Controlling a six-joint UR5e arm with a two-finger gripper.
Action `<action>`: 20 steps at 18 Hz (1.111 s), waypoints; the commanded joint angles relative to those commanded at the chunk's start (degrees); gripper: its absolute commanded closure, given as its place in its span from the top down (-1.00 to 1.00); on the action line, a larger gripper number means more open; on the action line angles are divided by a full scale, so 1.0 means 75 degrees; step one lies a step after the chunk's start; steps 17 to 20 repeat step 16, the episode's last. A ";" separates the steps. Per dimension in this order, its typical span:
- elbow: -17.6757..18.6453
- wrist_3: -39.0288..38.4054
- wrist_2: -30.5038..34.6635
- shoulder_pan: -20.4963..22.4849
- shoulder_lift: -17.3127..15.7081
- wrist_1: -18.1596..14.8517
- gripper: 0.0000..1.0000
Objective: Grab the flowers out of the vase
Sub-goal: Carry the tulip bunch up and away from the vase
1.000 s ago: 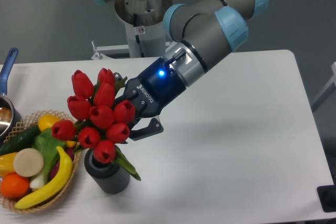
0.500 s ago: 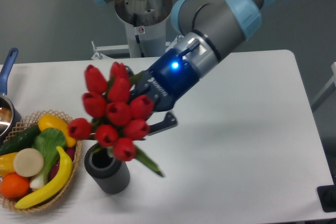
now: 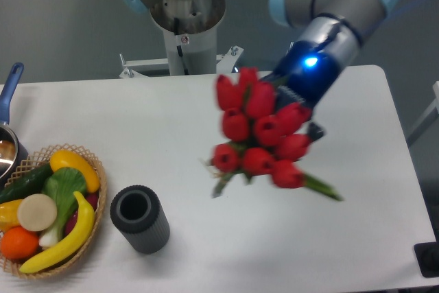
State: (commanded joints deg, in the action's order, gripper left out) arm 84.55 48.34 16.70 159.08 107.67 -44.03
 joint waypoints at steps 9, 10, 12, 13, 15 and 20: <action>0.0023 -0.0059 0.0012 0.0012 0.0000 0.0000 -0.11; 0.0047 -0.0047 0.0012 0.0012 -0.0011 0.0000 -0.11; 0.0059 -0.0047 0.0012 0.0012 -0.0012 0.0000 -0.11; 0.0058 -0.0058 0.0012 0.0012 -0.0012 0.0000 -0.11; 0.0058 -0.0070 0.0023 0.0023 -0.0023 0.0000 -0.11; 0.0058 -0.0070 0.0012 0.0023 -0.0012 0.0000 -0.11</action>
